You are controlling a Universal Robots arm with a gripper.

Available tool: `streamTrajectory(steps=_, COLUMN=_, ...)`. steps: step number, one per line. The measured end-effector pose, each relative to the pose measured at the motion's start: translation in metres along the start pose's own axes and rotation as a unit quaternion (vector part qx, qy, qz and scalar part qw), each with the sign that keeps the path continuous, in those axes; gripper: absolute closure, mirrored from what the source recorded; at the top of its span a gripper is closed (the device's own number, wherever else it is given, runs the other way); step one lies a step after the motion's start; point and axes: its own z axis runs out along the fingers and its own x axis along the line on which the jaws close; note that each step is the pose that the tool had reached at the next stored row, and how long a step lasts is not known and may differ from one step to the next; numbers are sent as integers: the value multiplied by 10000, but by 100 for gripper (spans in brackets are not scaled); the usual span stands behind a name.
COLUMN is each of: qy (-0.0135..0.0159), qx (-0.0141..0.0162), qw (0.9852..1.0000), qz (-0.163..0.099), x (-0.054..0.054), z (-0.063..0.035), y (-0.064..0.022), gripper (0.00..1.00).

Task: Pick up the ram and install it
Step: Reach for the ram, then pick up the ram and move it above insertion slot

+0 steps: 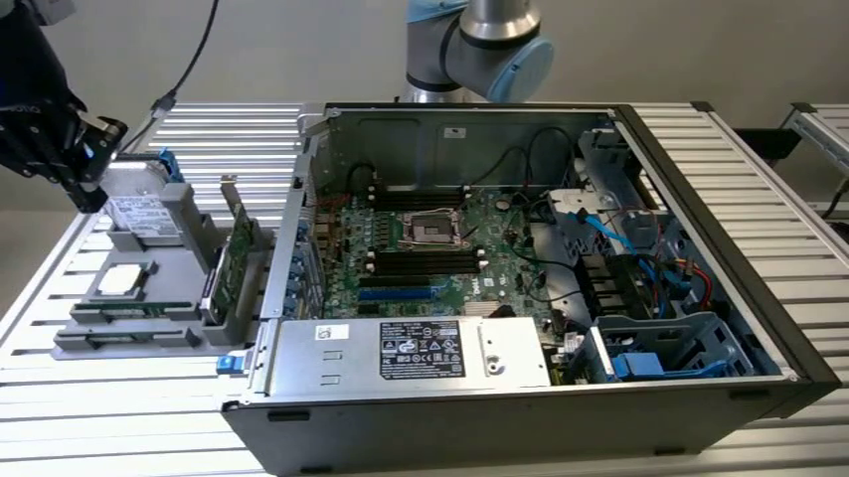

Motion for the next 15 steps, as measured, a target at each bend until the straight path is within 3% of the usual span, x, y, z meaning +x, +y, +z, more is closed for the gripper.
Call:
streamTrajectory(steps=5, qy=15, qx=-4, qw=10000, qz=-22, x=83, z=47, y=-48, gripper=90)
streamTrajectory(steps=15, qy=18, qx=-14, qw=10000, qz=-52, x=90, z=51, y=-48, gripper=90)
